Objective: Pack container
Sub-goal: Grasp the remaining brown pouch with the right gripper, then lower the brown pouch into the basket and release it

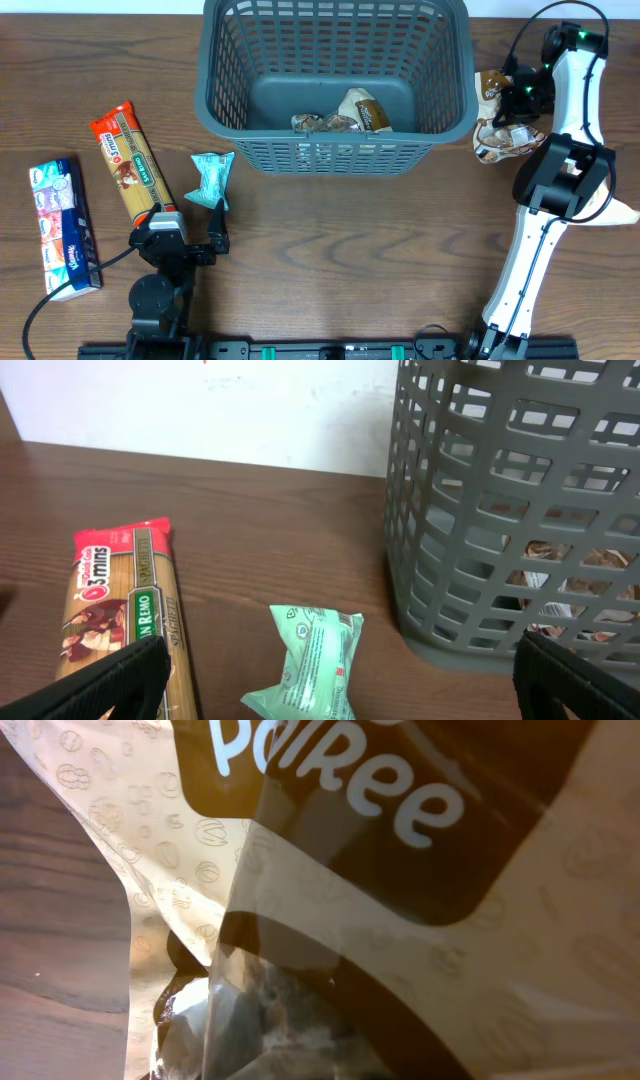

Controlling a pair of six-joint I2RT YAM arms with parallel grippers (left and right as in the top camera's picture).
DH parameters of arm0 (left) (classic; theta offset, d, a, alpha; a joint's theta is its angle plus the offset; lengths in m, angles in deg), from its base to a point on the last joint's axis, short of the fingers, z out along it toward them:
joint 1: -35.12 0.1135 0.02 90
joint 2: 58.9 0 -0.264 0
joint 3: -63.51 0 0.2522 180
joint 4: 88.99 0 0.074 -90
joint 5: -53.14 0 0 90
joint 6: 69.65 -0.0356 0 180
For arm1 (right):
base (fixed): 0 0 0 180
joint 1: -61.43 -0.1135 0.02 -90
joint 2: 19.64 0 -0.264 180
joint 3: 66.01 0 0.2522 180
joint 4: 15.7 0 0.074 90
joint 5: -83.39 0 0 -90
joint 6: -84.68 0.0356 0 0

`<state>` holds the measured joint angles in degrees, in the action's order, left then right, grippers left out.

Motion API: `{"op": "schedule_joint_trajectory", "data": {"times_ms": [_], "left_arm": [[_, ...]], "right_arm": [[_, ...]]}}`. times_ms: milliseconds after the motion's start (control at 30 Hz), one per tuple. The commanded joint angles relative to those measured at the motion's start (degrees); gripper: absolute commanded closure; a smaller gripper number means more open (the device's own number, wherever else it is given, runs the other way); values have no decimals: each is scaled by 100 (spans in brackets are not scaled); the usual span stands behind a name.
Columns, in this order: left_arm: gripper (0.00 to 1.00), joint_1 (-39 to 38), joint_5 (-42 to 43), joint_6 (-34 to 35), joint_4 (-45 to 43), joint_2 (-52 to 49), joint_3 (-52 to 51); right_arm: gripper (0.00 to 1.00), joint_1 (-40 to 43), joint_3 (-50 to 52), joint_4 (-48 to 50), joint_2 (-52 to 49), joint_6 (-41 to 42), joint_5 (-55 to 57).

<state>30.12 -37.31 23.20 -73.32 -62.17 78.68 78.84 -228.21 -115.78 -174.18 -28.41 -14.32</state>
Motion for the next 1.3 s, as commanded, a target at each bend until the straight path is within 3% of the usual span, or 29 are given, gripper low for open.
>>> {"op": "schedule_joint_trajectory", "data": {"times_ms": [0, 367, 600, 1033, 1267], "left_arm": [[2, -17, -173, 50, 199, 0, -114], [1, -17, -173, 50, 199, 0, -114], [2, -17, -175, 50, 197, 0, -114], [1, -17, -173, 50, 197, 0, -114], [1, -17, -173, 50, 199, 0, -114]], "right_arm": [[99, -26, -188, 9, 896, 125, -33], [99, -70, -350, 833, 3936, 463, -289], [99, -824, -350, 931, 4909, -610, -1582], [99, -3576, -326, 667, 3851, -3648, -1611], [99, -4011, -326, 391, 2583, -3982, -1176]]}}
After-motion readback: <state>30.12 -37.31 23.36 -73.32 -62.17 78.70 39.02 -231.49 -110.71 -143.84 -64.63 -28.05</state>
